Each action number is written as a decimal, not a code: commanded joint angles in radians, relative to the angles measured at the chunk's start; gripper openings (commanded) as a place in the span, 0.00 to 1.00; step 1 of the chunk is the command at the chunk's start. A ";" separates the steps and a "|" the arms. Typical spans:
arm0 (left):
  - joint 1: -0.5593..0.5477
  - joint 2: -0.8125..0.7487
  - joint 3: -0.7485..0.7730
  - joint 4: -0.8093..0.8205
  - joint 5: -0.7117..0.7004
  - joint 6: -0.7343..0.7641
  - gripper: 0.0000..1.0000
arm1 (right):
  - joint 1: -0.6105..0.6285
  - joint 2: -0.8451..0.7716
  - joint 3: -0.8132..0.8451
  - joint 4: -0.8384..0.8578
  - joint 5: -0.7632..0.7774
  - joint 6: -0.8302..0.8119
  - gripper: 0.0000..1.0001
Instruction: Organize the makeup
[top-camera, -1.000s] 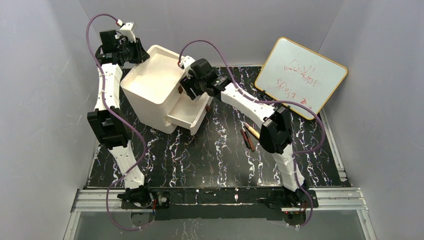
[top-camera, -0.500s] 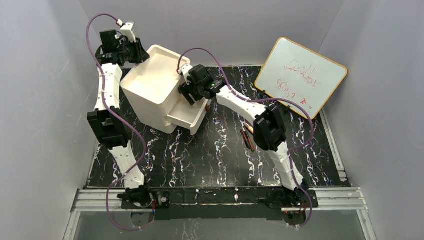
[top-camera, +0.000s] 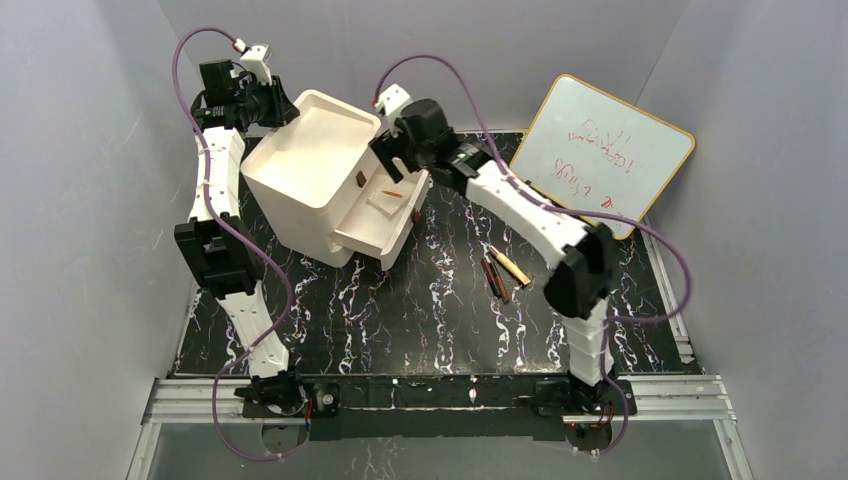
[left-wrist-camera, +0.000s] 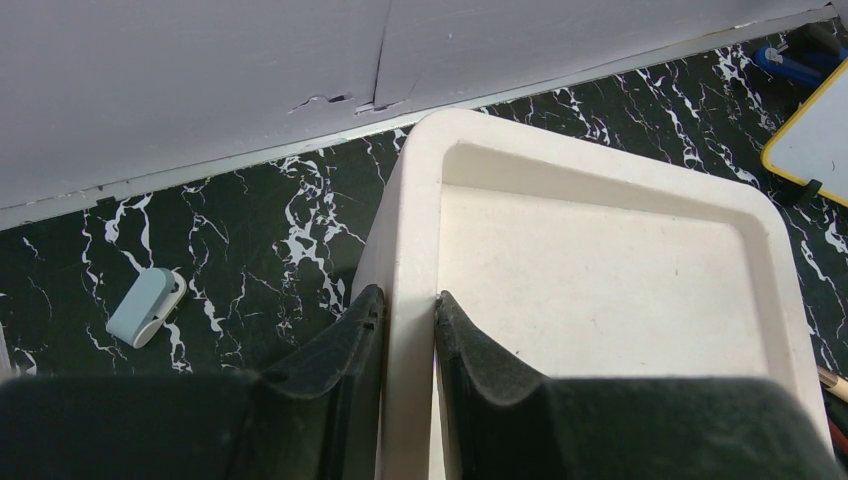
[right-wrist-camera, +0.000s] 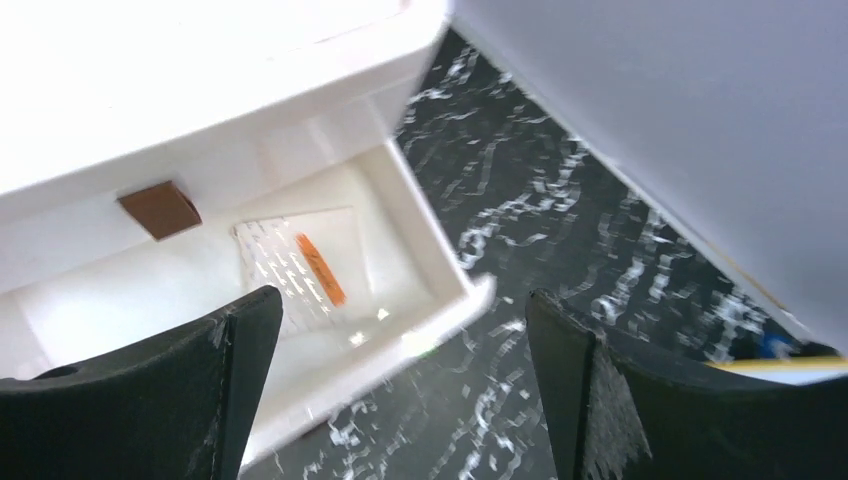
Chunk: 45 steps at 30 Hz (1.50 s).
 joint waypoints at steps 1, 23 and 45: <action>-0.032 -0.009 -0.049 -0.180 0.041 -0.006 0.00 | -0.048 -0.253 -0.159 0.051 0.129 0.007 0.98; -0.052 -0.006 -0.049 -0.177 0.036 -0.013 0.00 | -0.218 -0.654 -0.990 -0.033 0.115 0.217 0.88; -0.060 -0.014 -0.055 -0.179 0.017 -0.009 0.00 | -0.282 -0.561 -1.142 -0.043 -0.039 0.429 0.20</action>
